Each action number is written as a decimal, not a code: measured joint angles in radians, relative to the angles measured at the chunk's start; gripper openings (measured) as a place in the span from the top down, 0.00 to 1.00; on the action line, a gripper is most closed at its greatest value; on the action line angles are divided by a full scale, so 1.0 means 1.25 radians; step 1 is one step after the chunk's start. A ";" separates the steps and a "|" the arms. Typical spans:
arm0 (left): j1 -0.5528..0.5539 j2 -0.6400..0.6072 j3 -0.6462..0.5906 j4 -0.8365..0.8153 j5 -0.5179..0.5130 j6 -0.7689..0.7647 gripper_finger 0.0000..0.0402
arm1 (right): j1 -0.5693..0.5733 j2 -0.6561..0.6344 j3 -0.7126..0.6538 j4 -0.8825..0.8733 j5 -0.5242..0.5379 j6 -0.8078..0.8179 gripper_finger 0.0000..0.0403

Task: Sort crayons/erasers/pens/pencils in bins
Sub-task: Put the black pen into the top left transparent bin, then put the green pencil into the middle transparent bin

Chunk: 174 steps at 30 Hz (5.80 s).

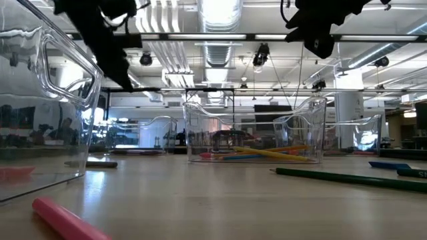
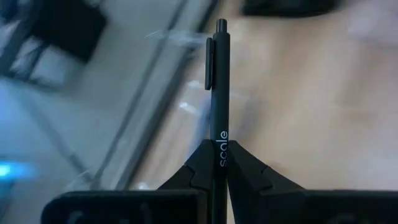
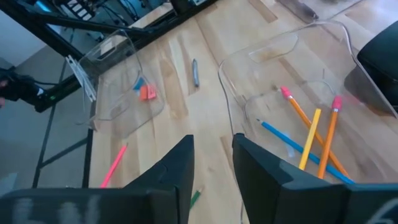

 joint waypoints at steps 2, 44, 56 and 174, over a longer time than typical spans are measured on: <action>0.088 -0.013 -0.026 0.045 -0.001 0.047 0.98 | 0.000 0.005 0.000 0.002 0.000 -0.006 0.75; -0.043 -0.078 -0.081 0.310 0.113 -0.025 0.48 | 0.072 0.019 0.105 -0.071 -0.001 0.032 0.75; -0.046 -0.083 -0.201 0.381 0.199 -0.123 0.48 | 0.173 0.050 0.143 -0.150 0.075 -0.033 0.76; -0.202 -0.072 -0.018 0.636 0.321 -0.122 0.48 | 0.373 0.424 0.124 -0.050 0.287 -0.119 0.98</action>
